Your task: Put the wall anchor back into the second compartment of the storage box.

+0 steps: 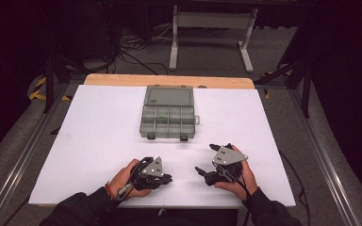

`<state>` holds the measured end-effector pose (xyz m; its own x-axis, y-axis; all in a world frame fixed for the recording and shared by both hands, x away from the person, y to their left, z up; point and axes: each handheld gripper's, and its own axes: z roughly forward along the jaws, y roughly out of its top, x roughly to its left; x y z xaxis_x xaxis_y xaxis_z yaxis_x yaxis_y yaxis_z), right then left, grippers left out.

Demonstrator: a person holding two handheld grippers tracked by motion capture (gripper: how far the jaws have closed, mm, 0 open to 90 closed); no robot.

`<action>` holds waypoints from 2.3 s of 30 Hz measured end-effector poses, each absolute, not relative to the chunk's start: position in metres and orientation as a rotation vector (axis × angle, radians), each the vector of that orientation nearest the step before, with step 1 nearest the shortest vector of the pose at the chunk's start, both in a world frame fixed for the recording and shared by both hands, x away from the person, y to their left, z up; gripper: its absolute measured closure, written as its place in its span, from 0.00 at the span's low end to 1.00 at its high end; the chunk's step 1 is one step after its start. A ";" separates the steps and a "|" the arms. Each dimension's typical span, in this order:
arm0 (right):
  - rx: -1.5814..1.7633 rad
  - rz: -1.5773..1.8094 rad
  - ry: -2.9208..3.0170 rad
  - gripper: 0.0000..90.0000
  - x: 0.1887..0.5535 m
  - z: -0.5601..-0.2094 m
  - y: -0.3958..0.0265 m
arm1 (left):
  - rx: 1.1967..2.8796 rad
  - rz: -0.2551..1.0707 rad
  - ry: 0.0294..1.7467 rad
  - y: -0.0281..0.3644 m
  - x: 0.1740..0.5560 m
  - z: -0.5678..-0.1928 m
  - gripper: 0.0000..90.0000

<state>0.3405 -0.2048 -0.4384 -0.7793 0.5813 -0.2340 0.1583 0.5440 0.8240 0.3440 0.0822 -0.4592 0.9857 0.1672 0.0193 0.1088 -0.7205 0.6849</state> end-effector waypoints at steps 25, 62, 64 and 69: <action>0.610 1.174 2.259 0.10 0.340 -0.435 -0.209 | 2.282 0.223 0.252 0.113 0.362 -0.436 0.94; 0.625 1.167 2.279 0.10 0.342 -0.438 -0.207 | 2.156 0.407 0.475 0.133 0.460 -0.399 0.94; 0.625 1.167 2.279 0.10 0.342 -0.439 -0.207 | 2.154 0.401 0.491 0.133 0.466 -0.397 0.94; 0.628 1.164 2.284 0.10 0.343 -0.439 -0.207 | 2.174 0.406 0.514 0.129 0.484 -0.398 0.94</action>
<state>0.3425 -0.2069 -0.4393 -0.7704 0.5985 -0.2196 0.1740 0.5288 0.8307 0.4840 0.1290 -0.3982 0.8630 0.4934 0.1083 0.2198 -0.5598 0.7989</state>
